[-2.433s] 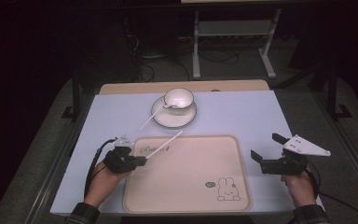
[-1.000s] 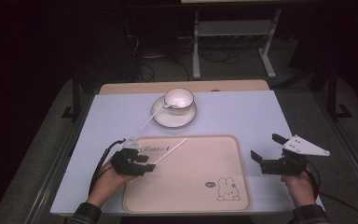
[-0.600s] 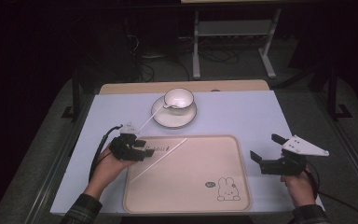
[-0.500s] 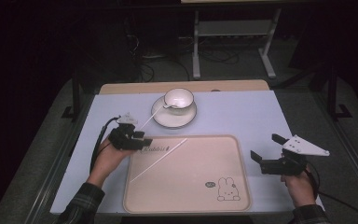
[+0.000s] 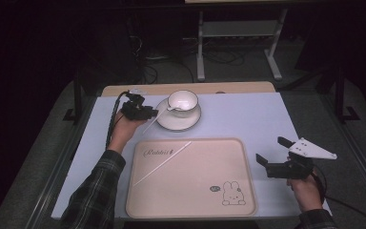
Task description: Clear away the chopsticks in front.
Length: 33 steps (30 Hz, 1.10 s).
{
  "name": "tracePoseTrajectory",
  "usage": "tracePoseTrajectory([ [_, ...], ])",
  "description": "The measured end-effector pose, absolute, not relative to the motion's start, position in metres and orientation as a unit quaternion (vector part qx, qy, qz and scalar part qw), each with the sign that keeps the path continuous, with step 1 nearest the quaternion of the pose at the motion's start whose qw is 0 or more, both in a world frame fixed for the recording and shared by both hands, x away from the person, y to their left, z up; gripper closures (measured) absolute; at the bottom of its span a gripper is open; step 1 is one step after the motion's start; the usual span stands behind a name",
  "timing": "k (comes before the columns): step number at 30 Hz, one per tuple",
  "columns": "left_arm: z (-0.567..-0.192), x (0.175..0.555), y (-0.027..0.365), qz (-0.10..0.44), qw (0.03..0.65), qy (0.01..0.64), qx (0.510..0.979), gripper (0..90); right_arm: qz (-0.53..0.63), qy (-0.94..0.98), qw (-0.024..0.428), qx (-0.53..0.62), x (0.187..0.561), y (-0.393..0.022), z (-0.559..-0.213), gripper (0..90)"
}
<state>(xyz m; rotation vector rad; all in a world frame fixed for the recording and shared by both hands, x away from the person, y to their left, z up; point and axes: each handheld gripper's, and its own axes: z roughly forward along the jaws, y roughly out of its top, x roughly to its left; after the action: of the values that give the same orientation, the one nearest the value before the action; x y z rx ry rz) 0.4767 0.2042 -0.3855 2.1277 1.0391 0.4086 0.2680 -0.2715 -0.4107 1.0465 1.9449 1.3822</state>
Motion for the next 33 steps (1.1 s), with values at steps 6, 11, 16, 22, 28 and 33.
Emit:
tracePoseTrajectory([
  [6, -0.409, 0.502, 0.19, 0.148, 0.345, 0.408, 0.832, 66.1, 0.509, 0.721, 0.265, 0.388, 0.268, -0.272, -0.411, 0.0],
  [11, -0.429, 0.513, 0.185, 0.142, 0.344, 0.427, 0.824, 71.1, 0.512, 0.717, 0.264, 0.392, 0.268, -0.275, -0.412, 0.0],
  [16, -0.432, 0.516, 0.184, 0.138, 0.344, 0.427, 0.825, 77.4, 0.515, 0.716, 0.265, 0.39, 0.268, -0.275, -0.411, 0.0],
  [22, -0.431, 0.517, 0.184, 0.141, 0.343, 0.43, 0.823, 82.0, 0.515, 0.715, 0.264, 0.392, 0.268, -0.275, -0.411, 0.0],
  [28, -0.422, 0.516, 0.189, 0.134, 0.354, 0.433, 0.818, 84.2, 0.513, 0.716, 0.265, 0.391, 0.268, -0.275, -0.412, 0.0],
  [33, -0.413, 0.514, 0.193, 0.133, 0.362, 0.441, 0.81, 84.4, 0.515, 0.716, 0.264, 0.391, 0.268, -0.275, -0.411, 0.0],
])
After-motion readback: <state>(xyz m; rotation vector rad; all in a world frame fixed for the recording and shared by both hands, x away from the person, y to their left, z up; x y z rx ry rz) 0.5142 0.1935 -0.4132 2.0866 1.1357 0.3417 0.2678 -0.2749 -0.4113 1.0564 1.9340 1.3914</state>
